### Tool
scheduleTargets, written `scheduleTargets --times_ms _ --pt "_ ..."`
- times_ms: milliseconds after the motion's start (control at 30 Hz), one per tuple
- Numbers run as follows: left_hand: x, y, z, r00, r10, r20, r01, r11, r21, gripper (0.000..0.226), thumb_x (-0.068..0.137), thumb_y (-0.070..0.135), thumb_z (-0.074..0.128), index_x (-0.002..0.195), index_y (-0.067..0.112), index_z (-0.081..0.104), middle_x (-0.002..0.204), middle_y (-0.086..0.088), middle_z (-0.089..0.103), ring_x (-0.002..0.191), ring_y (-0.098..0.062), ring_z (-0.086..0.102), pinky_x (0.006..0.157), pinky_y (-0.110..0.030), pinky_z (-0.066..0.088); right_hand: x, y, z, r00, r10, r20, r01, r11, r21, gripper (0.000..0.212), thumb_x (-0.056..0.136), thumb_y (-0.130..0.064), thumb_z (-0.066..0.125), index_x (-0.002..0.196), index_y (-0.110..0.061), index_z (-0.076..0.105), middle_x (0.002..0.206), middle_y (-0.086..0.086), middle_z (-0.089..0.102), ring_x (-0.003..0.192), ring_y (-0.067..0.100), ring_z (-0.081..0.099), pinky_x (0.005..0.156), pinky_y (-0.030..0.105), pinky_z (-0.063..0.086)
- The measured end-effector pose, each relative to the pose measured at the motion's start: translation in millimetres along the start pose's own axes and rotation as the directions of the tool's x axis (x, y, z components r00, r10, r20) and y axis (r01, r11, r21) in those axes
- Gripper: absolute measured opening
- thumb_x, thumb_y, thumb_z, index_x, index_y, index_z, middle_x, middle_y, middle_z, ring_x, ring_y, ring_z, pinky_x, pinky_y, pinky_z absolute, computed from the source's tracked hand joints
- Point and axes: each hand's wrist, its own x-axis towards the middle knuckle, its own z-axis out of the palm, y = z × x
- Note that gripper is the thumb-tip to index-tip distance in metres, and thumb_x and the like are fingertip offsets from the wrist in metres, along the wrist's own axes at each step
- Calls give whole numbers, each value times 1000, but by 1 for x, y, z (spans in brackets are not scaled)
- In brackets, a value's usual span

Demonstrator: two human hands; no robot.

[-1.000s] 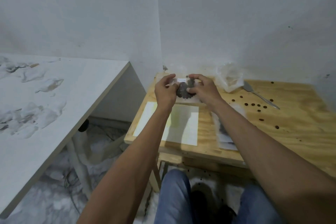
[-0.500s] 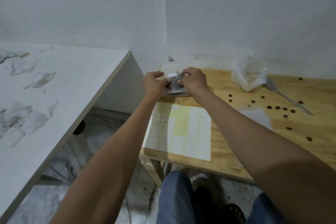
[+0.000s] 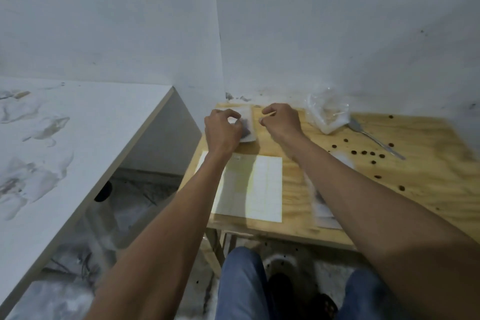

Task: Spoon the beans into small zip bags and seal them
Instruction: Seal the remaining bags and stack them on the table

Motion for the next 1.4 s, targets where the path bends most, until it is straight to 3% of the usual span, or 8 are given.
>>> scheduleTargets --times_ms 267,433,567,800,1033,1200,1300,1400 --pt "-71 81 23 912 76 404 -102 994 42 22 91 37 72 94 16 73 100 -10 75 89 -25 69 74 -31 52 -56 36 -111 990 48 -131 -82 959 -272 10 86 -20 67 81 -15 74 83 4 73 76 25 68 62 28 51" --pt "-122 106 36 886 40 462 -97 990 101 35 88 44 75 98 11 70 98 -3 67 89 -22 63 70 -29 46 -102 69 -136 979 196 -60 -201 867 -455 20 83 -29 69 89 -11 64 82 4 64 71 23 60 51 26 36" --pt "-148 107 45 903 15 429 -63 993 97 20 84 25 79 87 11 65 84 -1 62 77 -20 60 60 -28 45 -120 90 -129 971 231 -67 -235 855 -462 18 85 -27 68 82 -10 62 83 7 63 72 24 61 51 28 40" --pt "-157 109 53 948 -1 317 24 997 -69 12 79 4 77 77 10 66 76 -2 64 70 -22 67 56 -30 51 -123 88 -126 964 197 -181 -246 919 -307 8 85 -14 72 85 -6 70 90 12 72 78 29 65 57 30 45" --pt "-125 106 36 979 -35 203 117 904 -410 27 80 -2 77 72 15 57 78 -12 68 75 -28 69 70 -41 58 -112 66 -135 980 151 -132 -122 971 205 16 85 -4 71 86 -19 73 85 -8 69 74 7 62 60 24 50" --pt "-96 88 -8 979 15 204 113 795 -597 34 84 8 80 92 13 48 80 -13 67 65 -20 62 56 -30 49 -108 32 -116 996 68 -53 -35 879 475 28 88 6 63 97 -18 75 85 3 68 66 14 57 51 23 43" --pt "-77 56 -33 981 -46 189 146 816 -559 27 92 28 74 96 14 52 85 -14 75 62 -21 65 55 -30 50 -106 12 -98 998 44 -36 -18 842 540 34 87 11 58 101 -15 75 77 3 64 56 14 46 44 21 33" --pt "-62 9 -54 986 -128 108 149 966 -209 22 87 20 72 103 19 56 97 -15 72 77 -27 68 62 -33 50 -104 -1 -82 999 35 -29 -13 833 554 38 84 12 56 101 -16 75 82 3 66 57 15 44 47 24 33"
